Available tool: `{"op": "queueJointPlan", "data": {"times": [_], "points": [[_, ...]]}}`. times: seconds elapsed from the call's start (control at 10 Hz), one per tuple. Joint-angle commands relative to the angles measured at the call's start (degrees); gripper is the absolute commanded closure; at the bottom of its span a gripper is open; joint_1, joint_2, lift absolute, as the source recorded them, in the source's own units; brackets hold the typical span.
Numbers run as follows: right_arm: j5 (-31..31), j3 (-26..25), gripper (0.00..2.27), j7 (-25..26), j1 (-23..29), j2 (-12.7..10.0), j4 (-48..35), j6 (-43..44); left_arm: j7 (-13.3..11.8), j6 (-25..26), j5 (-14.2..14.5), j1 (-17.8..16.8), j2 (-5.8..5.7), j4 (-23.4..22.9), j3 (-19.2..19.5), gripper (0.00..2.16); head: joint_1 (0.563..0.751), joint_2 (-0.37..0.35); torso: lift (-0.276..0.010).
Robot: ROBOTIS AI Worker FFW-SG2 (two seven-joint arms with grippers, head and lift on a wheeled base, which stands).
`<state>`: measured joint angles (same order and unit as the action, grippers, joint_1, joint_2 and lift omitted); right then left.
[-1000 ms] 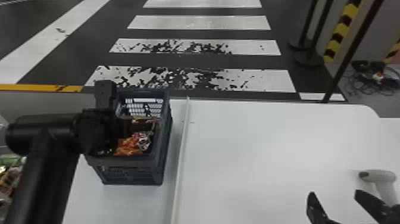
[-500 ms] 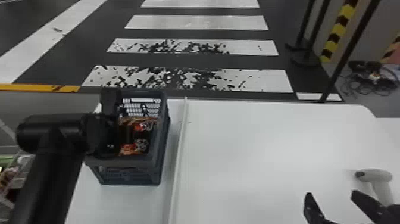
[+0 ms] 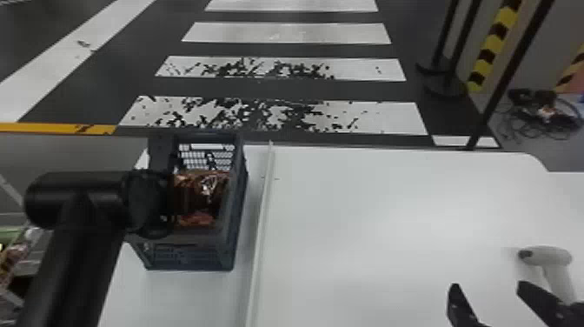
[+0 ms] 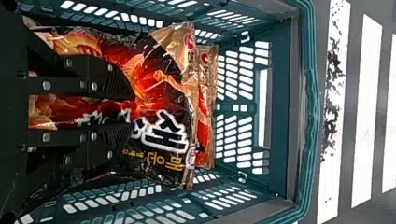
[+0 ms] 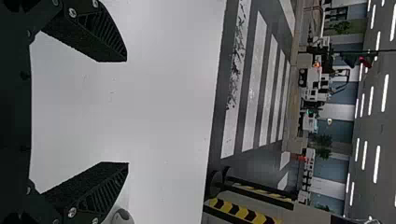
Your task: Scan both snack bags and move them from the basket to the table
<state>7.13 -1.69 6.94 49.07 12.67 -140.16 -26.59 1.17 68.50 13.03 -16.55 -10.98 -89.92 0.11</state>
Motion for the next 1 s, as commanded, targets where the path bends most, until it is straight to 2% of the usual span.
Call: {"op": "queueJointPlan", "data": {"times": [0.0, 0.2, 0.7, 0.9], "points": [[0.0, -0.1, 0.14, 0.2, 0.3, 0.0, -0.2, 0.3, 0.5, -0.2, -0.2, 1.8, 0.00, -2.8, -0.1, 2.04, 0.695, 0.044, -0.098], [0.0, -0.1, 0.14, 0.2, 0.6, 0.0, -0.4, 0.3, 1.7, -0.7, -0.4, 3.9, -0.09, -6.8, 0.0, 2.04, 0.695, 0.042, -0.098], [0.1, -0.5, 0.14, 0.2, 2.2, -0.1, -1.1, 1.7, 4.6, -1.2, -0.1, 7.6, -0.09, -13.3, 0.7, 2.04, 0.695, 0.050, -0.098], [0.3, -0.8, 0.14, 0.2, 2.3, -0.1, -1.1, 1.8, 6.0, -1.9, 0.2, 9.9, -0.09, -18.4, 0.9, 2.04, 0.695, 0.050, -0.098]]}}
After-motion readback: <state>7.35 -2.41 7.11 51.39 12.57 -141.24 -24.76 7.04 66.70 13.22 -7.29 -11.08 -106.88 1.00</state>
